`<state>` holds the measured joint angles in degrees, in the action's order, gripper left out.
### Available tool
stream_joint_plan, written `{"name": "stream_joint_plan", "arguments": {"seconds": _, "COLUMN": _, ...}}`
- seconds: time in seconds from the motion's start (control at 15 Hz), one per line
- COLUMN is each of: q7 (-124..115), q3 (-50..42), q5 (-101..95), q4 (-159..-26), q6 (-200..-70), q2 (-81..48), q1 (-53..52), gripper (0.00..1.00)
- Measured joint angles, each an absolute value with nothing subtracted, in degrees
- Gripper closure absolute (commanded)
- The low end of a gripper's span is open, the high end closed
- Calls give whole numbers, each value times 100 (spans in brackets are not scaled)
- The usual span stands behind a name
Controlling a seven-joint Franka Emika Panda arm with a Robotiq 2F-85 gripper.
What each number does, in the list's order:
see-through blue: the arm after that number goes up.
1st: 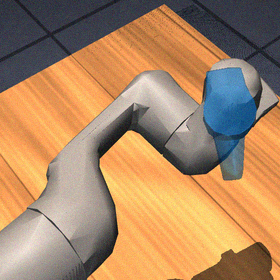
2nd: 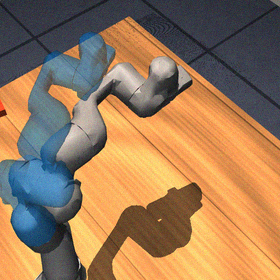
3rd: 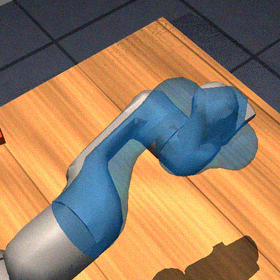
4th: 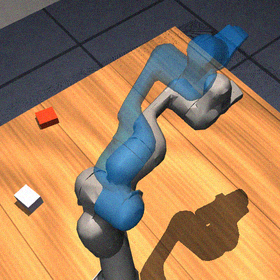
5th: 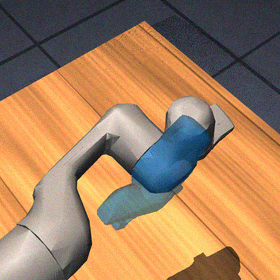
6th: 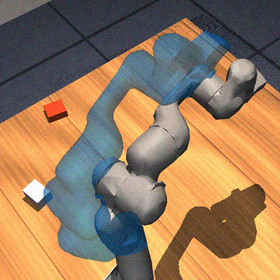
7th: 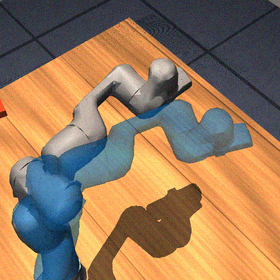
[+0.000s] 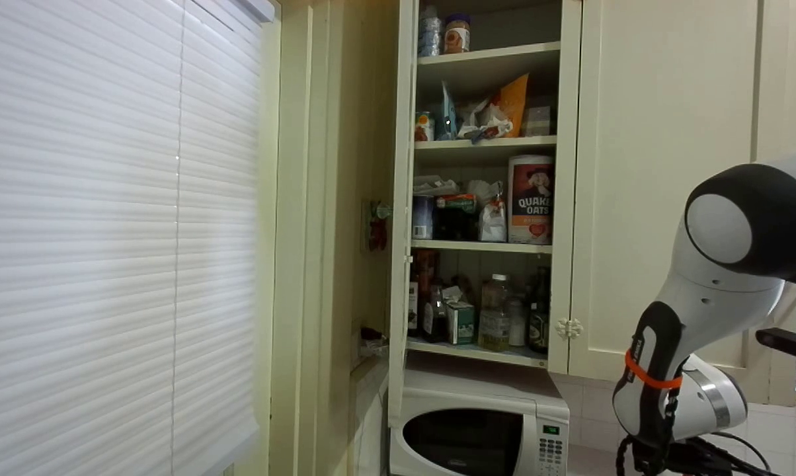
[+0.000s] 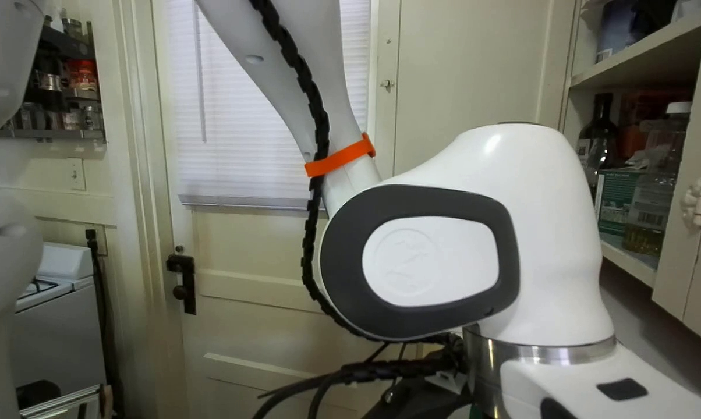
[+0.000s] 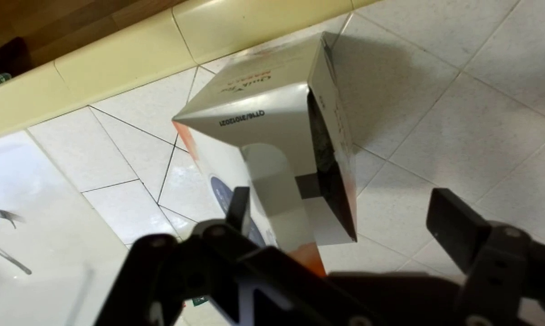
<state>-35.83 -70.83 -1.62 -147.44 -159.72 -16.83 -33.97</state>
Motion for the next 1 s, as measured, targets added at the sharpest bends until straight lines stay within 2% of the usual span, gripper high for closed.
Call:
{"name": "stream_joint_plan", "arguments": {"seconds": 0.67, "q7": -3560, "q3": -6397, "q5": -88, "q4": -14717, "q6": -16034, "q2": -1759, "q1": -2726, "gripper": 0}}
{"name": "stream_joint_plan", "arguments": {"seconds": 1.0, "q7": -3552, "q3": -5296, "q5": -13, "q4": -14596, "q6": -16232, "q2": -1761, "q1": -1733, "gripper": 0}}
